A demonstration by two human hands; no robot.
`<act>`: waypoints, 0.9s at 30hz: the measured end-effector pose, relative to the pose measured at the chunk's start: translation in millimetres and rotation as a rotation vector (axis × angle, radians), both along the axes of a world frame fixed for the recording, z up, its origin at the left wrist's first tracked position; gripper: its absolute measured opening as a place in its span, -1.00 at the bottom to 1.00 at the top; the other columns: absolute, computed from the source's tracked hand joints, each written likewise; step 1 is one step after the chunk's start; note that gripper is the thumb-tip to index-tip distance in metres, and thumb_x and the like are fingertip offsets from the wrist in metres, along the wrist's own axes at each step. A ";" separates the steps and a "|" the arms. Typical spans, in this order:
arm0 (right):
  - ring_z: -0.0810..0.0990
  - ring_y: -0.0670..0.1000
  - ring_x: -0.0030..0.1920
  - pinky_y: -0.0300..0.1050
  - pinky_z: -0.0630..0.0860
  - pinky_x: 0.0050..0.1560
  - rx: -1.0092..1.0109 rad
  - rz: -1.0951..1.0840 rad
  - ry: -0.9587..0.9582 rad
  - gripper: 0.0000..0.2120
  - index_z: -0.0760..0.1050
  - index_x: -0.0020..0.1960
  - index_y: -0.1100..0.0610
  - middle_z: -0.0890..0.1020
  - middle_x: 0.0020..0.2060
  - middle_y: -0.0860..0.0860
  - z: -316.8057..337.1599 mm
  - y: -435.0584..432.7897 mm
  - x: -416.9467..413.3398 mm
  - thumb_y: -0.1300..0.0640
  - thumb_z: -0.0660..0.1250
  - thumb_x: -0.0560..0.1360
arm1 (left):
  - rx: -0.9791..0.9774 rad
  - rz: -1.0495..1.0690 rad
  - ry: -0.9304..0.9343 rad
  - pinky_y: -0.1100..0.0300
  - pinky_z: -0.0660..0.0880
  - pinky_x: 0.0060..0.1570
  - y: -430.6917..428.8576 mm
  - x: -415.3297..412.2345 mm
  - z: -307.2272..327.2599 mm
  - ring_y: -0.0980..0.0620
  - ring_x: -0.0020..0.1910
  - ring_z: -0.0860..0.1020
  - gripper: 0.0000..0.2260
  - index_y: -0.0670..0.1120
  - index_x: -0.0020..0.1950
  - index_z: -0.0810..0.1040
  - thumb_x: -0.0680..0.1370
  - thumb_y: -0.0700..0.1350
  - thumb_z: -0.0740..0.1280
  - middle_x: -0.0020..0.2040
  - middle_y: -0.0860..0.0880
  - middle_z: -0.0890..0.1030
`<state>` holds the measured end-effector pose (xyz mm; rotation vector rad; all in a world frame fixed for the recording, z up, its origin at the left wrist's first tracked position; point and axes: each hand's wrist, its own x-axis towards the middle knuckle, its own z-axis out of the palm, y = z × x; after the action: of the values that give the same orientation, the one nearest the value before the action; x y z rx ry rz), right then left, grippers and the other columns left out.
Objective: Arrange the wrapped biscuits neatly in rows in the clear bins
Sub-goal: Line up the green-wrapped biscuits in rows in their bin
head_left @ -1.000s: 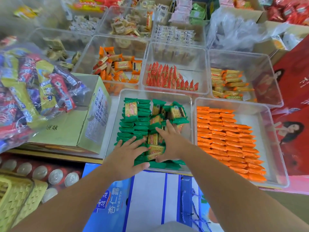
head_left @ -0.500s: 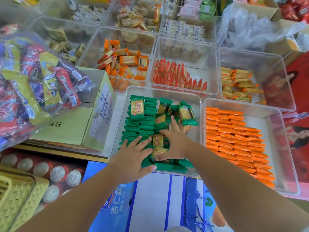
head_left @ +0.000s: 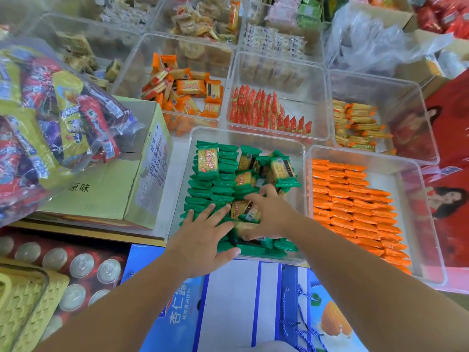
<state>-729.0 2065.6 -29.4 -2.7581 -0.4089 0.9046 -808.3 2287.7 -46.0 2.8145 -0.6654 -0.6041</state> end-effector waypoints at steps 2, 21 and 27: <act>0.41 0.17 0.32 0.04 0.48 0.27 0.094 -0.116 -0.024 0.15 0.02 0.58 -0.16 0.18 0.38 0.04 -1.8 -7.7 -7.2 -0.38 0.52 0.15 | -0.006 0.008 0.000 -0.34 0.07 0.51 0.0 -0.5 -0.1 -0.10 0.64 -0.04 -0.27 0.17 0.59 0.18 0.53 0.50 -0.17 0.67 0.09 -0.10; 0.41 0.23 0.17 0.03 0.45 0.17 -0.019 -0.323 0.273 0.09 0.09 0.46 -0.29 0.18 0.38 0.17 -10.1 4.5 -1.5 -0.41 0.53 0.05 | 0.015 0.020 -0.018 -0.32 0.13 0.50 -0.5 -0.4 0.7 -0.12 0.62 0.01 -0.24 0.16 0.58 0.14 0.50 0.52 -0.16 0.67 0.01 -0.18; 0.37 0.25 0.32 0.09 0.41 0.23 -0.058 -0.296 0.444 0.06 0.19 0.43 -0.28 0.18 0.45 0.13 5.2 10.7 3.7 -0.46 0.47 0.00 | 0.024 0.006 -0.009 -0.32 0.13 0.50 -1.4 0.3 0.2 -0.13 0.63 0.02 -0.24 0.13 0.57 0.20 0.50 0.52 -0.14 0.67 -0.01 -0.16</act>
<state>-725.3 2076.4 -24.2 -2.4659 0.1002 1.4080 -808.0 2286.3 -45.9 2.8420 -0.6552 -0.6021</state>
